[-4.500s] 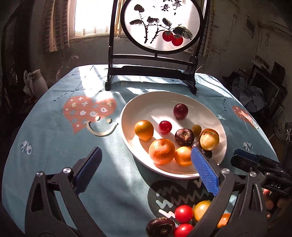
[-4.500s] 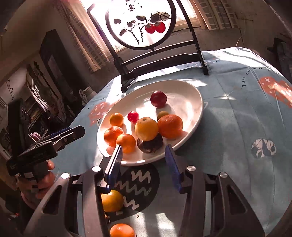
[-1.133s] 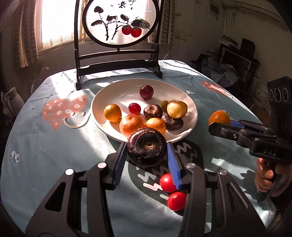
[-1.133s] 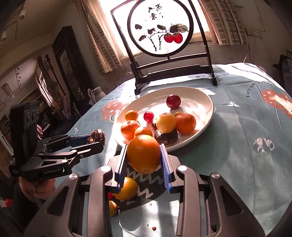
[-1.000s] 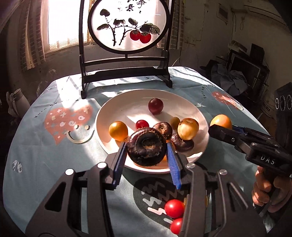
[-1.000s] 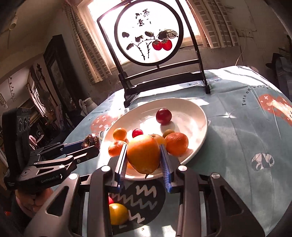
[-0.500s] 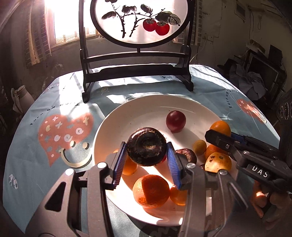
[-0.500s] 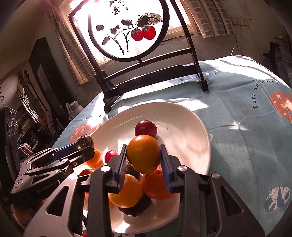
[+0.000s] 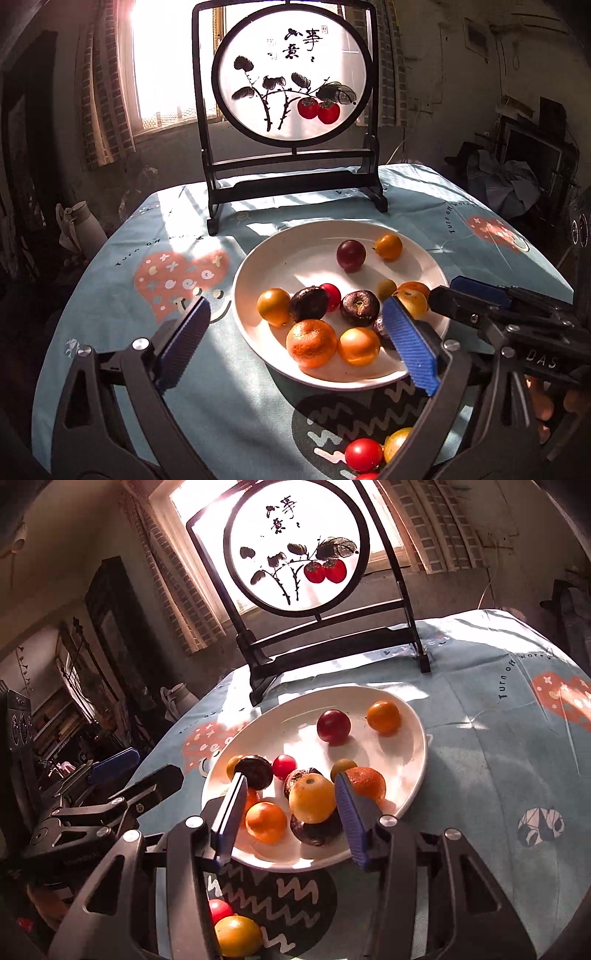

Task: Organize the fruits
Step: 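Move both tools back, right tool toward a yellow orange, then grasp the yellow orange with the right tool while the left grasps a red tomato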

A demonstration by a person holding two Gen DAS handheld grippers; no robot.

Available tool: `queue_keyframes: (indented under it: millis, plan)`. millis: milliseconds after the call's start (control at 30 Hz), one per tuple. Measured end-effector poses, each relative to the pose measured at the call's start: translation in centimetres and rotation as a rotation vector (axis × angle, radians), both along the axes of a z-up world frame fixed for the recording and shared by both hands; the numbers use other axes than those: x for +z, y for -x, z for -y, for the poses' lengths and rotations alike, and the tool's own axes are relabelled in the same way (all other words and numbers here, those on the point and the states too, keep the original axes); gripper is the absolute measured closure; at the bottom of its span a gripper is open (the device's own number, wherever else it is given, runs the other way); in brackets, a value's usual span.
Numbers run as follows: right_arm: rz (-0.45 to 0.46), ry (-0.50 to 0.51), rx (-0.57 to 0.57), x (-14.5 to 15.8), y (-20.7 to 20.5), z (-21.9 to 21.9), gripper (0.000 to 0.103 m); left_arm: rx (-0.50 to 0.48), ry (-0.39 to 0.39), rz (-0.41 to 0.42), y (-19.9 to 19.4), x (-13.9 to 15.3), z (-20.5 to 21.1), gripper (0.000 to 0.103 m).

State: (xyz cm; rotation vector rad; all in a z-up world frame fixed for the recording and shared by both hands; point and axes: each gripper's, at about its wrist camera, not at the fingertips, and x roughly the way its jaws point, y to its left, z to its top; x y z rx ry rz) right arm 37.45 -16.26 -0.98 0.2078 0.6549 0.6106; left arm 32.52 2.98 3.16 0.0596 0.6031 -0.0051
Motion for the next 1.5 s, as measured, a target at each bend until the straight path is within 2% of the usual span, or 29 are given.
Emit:
queue_keyframes:
  millis: [200,333,467,633,733,867,1200,1233,1367,1433,1500]
  plan:
    - [0.011,0.074,0.067,-1.3,4.0,-0.5,0.053,0.029,-0.035,-0.047,2.8,-3.0,-0.6,0.006]
    - [-0.008,0.147,0.121,-2.5,5.9,-1.4,0.053,0.049,-0.036,-0.121,3.4,-4.7,-1.4,0.006]
    - [-0.019,0.166,0.139,-2.8,6.4,-1.4,0.053,0.079,0.022,-0.136,3.9,-4.8,-2.9,0.004]
    - [-0.064,0.193,0.152,-3.5,6.1,-1.6,0.053,0.14,0.025,-0.134,3.9,-4.7,-4.1,0.004]
    - [-0.082,0.193,0.201,-3.8,6.4,-2.2,0.053,0.141,0.056,-0.148,3.8,-4.7,-4.5,0.004]
    - [-0.096,0.217,0.264,-4.2,6.9,-3.4,0.053,0.149,0.05,-0.138,4.0,-4.5,-4.6,0.004]
    - [-0.147,0.237,0.283,-5.7,6.5,-4.7,0.054,0.149,0.089,-0.137,4.1,-4.2,-5.0,0.004]
    - [-0.155,0.229,0.284,-5.8,6.3,-4.6,0.061,0.147,0.09,-0.138,4.2,-4.2,-5.0,0.004]
    - [-0.164,0.18,0.244,-5.4,5.9,-3.5,0.062,0.121,0.087,-0.157,4.3,-4.3,-4.9,0.004]
    - [-0.157,0.141,0.19,-4.9,5.5,-2.3,0.062,0.039,0.118,-0.205,4.4,-4.6,-4.7,0.004]
    - [-0.149,0.128,0.135,-4.5,5.1,-1.1,0.062,-0.082,0.207,-0.275,4.7,-5.2,-4.4,0.006]
